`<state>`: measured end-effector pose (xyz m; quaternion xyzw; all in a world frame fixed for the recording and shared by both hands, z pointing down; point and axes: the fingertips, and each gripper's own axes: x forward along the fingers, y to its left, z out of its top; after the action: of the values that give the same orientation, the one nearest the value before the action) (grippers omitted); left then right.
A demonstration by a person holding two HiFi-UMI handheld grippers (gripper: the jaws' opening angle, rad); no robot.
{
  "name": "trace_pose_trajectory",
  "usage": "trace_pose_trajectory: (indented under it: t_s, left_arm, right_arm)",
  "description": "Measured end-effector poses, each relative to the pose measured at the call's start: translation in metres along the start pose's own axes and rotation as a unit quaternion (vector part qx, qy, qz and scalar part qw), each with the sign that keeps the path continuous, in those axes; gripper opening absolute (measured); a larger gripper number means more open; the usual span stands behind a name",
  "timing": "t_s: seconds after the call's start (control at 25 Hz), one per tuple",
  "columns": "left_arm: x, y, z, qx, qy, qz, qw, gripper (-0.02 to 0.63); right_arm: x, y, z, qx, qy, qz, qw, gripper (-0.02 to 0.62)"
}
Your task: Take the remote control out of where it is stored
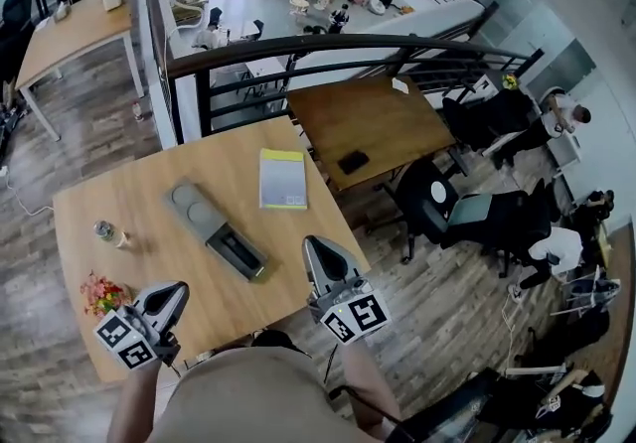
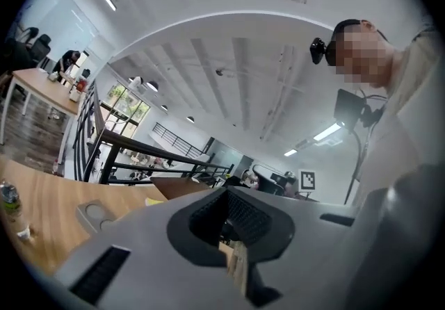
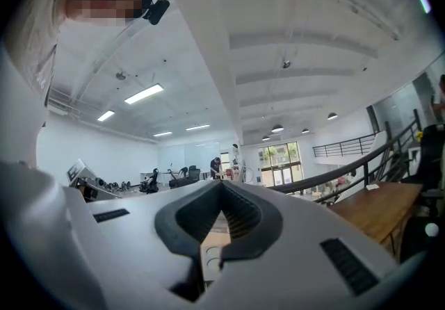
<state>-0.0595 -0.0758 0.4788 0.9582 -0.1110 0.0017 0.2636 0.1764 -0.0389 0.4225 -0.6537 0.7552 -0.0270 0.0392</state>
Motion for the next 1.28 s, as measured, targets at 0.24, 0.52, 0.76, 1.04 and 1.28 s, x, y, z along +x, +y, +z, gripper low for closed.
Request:
trace_pose_trajectory:
  t_s: [0.24, 0.52, 0.76, 1.04, 1.28]
  left_arm:
    - [0.05, -0.018, -0.007, 0.028, 0.01, 0.008, 0.9995, 0.0]
    - [0.08, -0.021, -0.01, 0.058, -0.034, 0.105, 0.9921, 0.0]
    - [0.054, -0.025, 0.0, 0.104, -0.055, 0.166, 0.9791, 0.0]
    - [0.027, -0.013, 0.01, 0.077, -0.065, 0.235, 0.9667, 0.0]
    - [0.014, 0.005, 0.004, 0.077, -0.028, 0.271, 0.959, 0.0]
  right_arm:
    - [0.009, 0.005, -0.001, 0.053, 0.001, 0.127, 0.99, 0.003]
    - [0.027, 0.029, -0.004, 0.098, 0.003, 0.282, 0.954, 0.003]
    - [0.019, 0.061, 0.034, 0.112, -0.039, 0.429, 0.896, 0.003]
    - [0.038, 0.081, 0.069, 0.125, -0.038, 0.463, 0.876, 0.003]
    - [0.055, 0.069, 0.077, 0.133, -0.012, 0.434, 0.891, 0.003]
